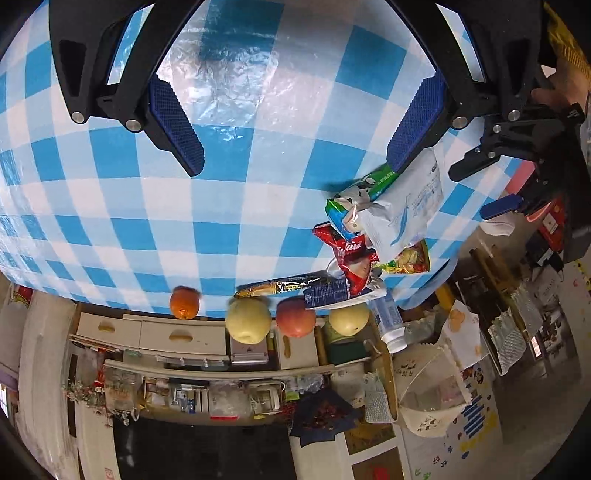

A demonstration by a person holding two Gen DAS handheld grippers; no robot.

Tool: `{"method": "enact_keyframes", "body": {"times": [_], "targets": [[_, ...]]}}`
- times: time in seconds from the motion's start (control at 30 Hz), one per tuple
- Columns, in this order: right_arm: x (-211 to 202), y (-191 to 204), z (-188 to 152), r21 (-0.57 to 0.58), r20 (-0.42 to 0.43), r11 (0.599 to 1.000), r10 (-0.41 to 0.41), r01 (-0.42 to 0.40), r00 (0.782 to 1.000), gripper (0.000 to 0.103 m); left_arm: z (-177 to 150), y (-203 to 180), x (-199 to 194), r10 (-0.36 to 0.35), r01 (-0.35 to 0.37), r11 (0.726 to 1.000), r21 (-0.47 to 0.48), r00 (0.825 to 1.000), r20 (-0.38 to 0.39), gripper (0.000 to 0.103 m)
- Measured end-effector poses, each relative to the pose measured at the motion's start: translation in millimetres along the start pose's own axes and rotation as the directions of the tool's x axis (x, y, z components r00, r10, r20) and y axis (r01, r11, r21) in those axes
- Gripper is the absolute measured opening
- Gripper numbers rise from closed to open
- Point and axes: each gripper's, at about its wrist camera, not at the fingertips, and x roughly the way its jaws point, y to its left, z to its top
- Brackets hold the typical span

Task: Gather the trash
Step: 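Reach the left tool toward another white wipes pack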

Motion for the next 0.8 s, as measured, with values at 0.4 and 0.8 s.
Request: {"method": "enact_keyframes", "body": {"times": [0.4, 0.8], "targets": [[38, -4, 18, 0.066, -0.031, 0.977, 0.205, -0.202, 0.978, 0.098, 10, -2, 51, -0.087, 0.09, 0.996, 0.017, 0.988, -0.127, 0.092], [66, -4, 22, 0.175, -0.077, 0.916, 0.378, -0.36, 0.923, 0.096, 23, 12, 70, -0.139, 0.132, 0.989, -0.063, 0.981, -0.136, 0.094]]}}
